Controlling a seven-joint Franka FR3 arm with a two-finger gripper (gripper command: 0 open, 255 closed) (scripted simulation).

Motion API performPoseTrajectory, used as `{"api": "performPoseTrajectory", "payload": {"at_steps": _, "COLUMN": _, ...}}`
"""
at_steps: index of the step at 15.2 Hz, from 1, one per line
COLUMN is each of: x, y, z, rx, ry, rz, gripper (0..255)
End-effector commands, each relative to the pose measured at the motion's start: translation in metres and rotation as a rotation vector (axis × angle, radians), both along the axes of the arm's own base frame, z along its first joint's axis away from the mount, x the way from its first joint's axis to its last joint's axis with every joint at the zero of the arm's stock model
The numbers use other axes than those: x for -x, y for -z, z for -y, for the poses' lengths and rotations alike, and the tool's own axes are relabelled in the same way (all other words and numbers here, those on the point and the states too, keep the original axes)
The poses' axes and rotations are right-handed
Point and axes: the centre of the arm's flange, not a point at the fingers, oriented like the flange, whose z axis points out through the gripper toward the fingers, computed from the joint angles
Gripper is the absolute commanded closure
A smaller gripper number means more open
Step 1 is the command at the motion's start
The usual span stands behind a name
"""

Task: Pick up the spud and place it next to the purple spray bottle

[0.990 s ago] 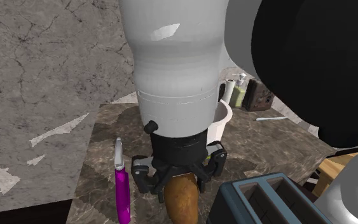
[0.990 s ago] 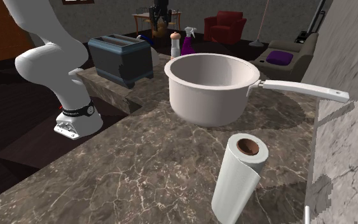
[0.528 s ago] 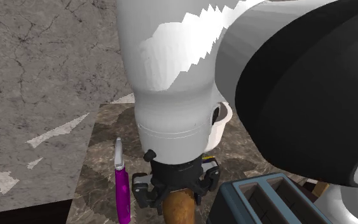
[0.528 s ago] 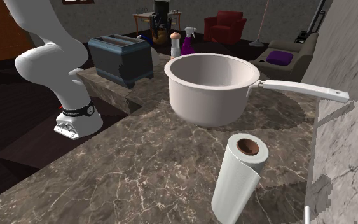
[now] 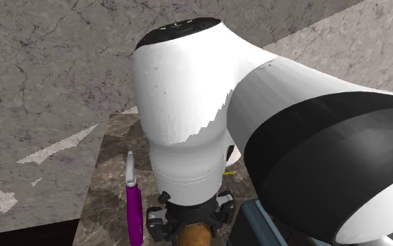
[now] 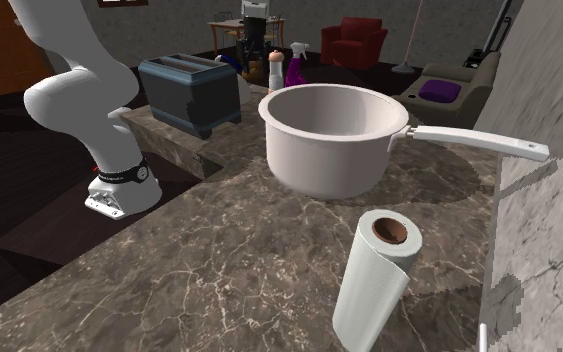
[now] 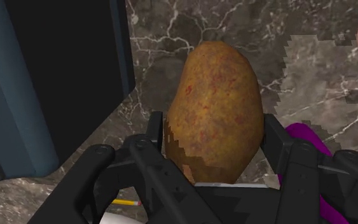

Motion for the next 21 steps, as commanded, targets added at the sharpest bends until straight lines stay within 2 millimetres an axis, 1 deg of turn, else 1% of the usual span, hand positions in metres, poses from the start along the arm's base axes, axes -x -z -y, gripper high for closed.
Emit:
{"api": "performPoseTrajectory", "payload": {"at_steps": 1, "x": 0.0, "y": 0.011, "z": 0.0, "rx": 0.0, "ry": 0.0, "rz": 0.0, "gripper": 255}}
{"api": "performPoseTrajectory", "payload": {"at_steps": 19, "x": 0.0, "y": 0.106, "z": 0.0, "rx": 0.0, "ry": 0.0, "rz": 0.0, "gripper": 255}}
{"api": "performPoseTrajectory", "payload": {"at_steps": 21, "x": 0.0, "y": 0.11, "z": 0.0, "rx": 0.0, "ry": 0.0, "rz": 0.0, "gripper": 255}}
